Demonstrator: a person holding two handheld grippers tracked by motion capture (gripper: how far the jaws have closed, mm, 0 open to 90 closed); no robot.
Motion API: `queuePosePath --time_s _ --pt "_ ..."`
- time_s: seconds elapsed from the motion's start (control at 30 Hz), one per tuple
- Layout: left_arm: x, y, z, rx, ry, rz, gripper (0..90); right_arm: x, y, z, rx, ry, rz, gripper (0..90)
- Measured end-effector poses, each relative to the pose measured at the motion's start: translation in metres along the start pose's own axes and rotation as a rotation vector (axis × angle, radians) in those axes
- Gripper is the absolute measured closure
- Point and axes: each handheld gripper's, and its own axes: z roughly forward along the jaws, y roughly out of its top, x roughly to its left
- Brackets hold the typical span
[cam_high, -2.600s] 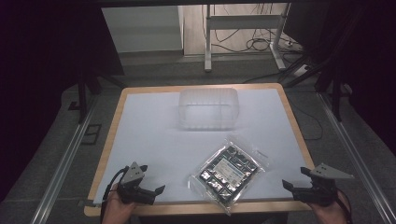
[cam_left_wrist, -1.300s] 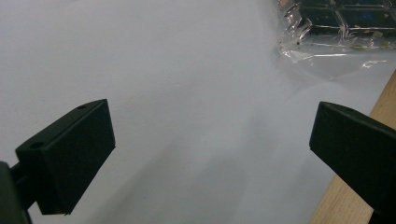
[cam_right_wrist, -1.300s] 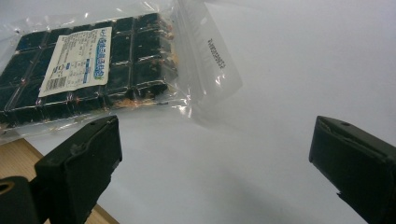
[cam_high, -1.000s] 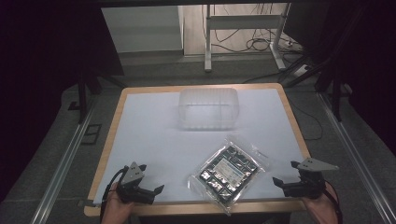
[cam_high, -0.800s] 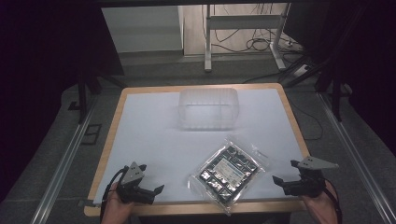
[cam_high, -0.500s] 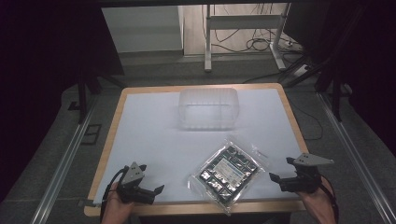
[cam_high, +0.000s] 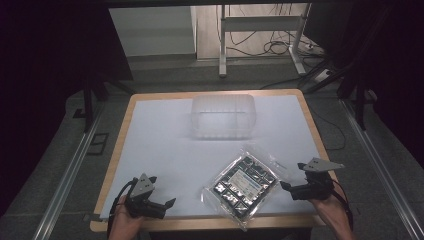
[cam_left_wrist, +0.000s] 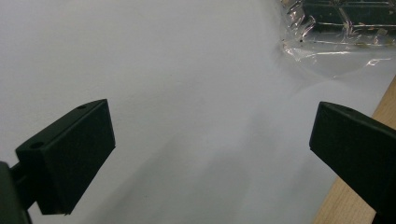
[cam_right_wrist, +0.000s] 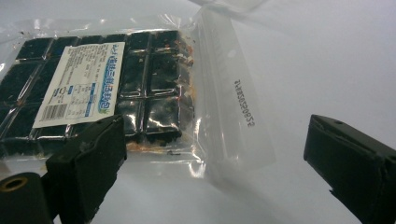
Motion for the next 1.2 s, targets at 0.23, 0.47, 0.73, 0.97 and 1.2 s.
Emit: queuePosePath --time_s 0.23,0.47,0.73,0.97,1.2 --pt "0.000 0.000 0.000 0.004 0.001 0.000 0.0 -0.005 0.011 0.009 -0.004 0.012 0.005 5.6" --pt "0.000 0.000 0.001 0.011 0.001 -0.002 0.0 -0.008 0.020 0.031 0.032 0.038 0.001 1.9" --pt "0.000 0.000 0.002 0.020 0.002 0.001 0.0 -0.018 0.027 0.041 0.078 0.037 0.039 10.6" --pt "-0.001 0.000 0.002 0.027 0.004 0.004 0.0 -0.028 0.033 0.051 0.118 0.060 0.039 27.4" --pt "0.000 -0.001 0.002 0.031 0.008 0.002 0.1 -0.036 0.040 0.068 0.178 0.121 0.038 39.7"
